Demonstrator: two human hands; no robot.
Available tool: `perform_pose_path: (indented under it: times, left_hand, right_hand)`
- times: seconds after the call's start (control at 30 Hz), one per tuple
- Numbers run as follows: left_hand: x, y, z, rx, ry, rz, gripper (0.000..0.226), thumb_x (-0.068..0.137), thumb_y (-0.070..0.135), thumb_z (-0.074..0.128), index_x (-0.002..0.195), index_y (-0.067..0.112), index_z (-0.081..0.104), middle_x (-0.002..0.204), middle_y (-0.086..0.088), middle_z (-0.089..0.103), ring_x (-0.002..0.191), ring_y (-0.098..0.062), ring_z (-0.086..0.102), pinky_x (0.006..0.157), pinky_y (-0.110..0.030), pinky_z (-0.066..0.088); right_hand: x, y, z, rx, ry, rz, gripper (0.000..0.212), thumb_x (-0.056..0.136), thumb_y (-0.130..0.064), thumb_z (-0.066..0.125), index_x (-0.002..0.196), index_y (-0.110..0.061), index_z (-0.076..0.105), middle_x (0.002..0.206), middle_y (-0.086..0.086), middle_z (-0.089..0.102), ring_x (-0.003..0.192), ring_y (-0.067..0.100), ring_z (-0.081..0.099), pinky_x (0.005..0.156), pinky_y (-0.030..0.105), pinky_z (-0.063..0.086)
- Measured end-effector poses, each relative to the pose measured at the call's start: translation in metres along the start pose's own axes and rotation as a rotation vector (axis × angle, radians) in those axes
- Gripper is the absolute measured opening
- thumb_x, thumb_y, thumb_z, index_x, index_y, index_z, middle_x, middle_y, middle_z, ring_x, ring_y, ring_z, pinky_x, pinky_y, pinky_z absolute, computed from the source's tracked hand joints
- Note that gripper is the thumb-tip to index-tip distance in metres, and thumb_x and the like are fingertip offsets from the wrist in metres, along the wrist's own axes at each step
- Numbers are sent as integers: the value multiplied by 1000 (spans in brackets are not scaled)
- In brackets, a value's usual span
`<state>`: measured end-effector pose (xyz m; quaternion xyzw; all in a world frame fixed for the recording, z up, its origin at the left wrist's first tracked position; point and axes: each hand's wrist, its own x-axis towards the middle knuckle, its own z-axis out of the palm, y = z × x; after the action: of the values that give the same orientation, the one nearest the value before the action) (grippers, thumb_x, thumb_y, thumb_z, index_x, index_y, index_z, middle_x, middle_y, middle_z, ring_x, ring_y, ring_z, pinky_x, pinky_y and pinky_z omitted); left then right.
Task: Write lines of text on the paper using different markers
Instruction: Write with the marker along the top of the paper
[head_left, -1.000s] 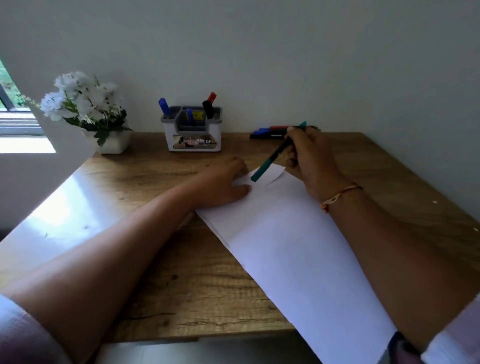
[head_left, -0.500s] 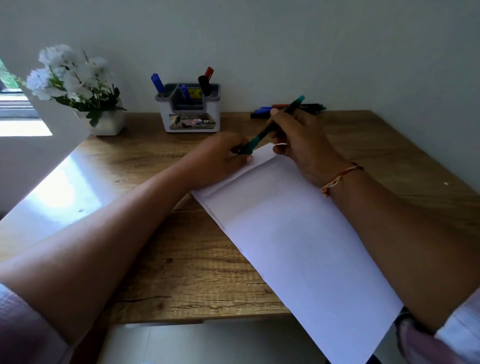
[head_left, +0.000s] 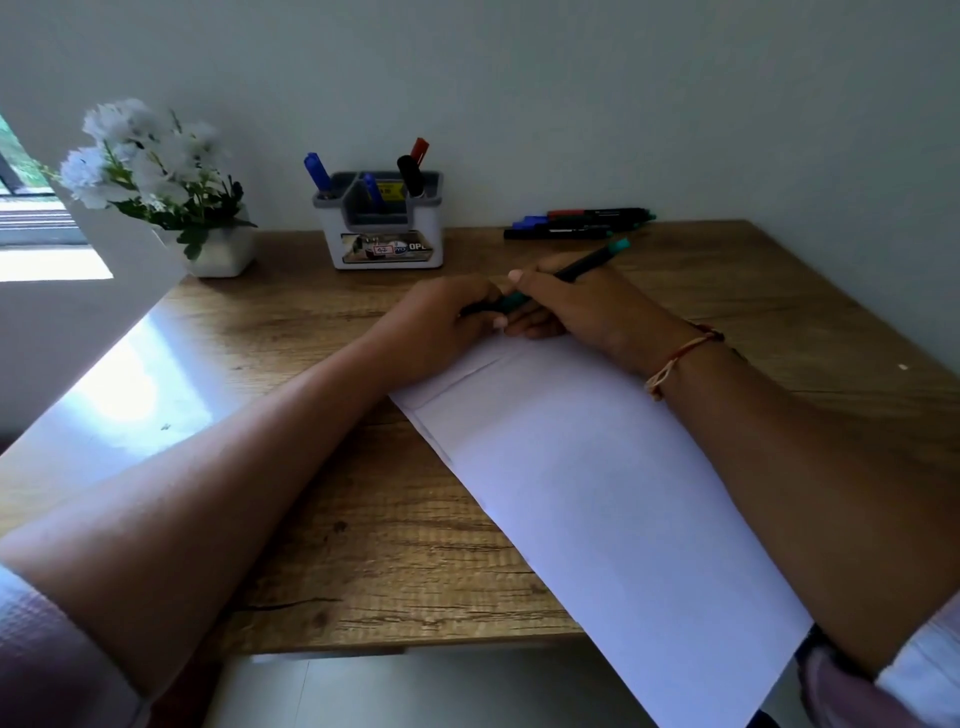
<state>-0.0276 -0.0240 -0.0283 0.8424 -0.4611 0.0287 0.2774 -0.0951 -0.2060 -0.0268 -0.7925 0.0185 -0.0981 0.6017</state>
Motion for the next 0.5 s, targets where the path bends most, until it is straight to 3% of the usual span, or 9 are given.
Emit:
perform_pose_path:
  times: [0.17,0.37,0.5]
  left_hand:
    - [2,-4,-2,-34,-23,-9,17,97,21,60,108,10,69,95,-4,69,86,-18,61,81,-38,49]
    - [2,-6,-2,-73,-36,-33,16,97,21,61,108,13,68,95,-3,68,86,-16,61,80,-37,49]
    - [2,-7,0,-96,-16,-74,35,98,23,58,133,25,52,95,12,60,86,-2,57,71,-22,44]
  right_hand:
    - [-1,-3,-1,148,-48,91,17,100,-22,60,92,-9,68,84,14,78,81,24,77,64,26,62]
    - [-5,-7,-1,185,-59,146,23,102,-21,56,104,-2,68,90,17,78,85,24,77,73,30,63]
    - [-2,-11,-10,220,-25,168,32,98,-31,46,100,-12,73,91,13,79,88,25,77,61,28,61]
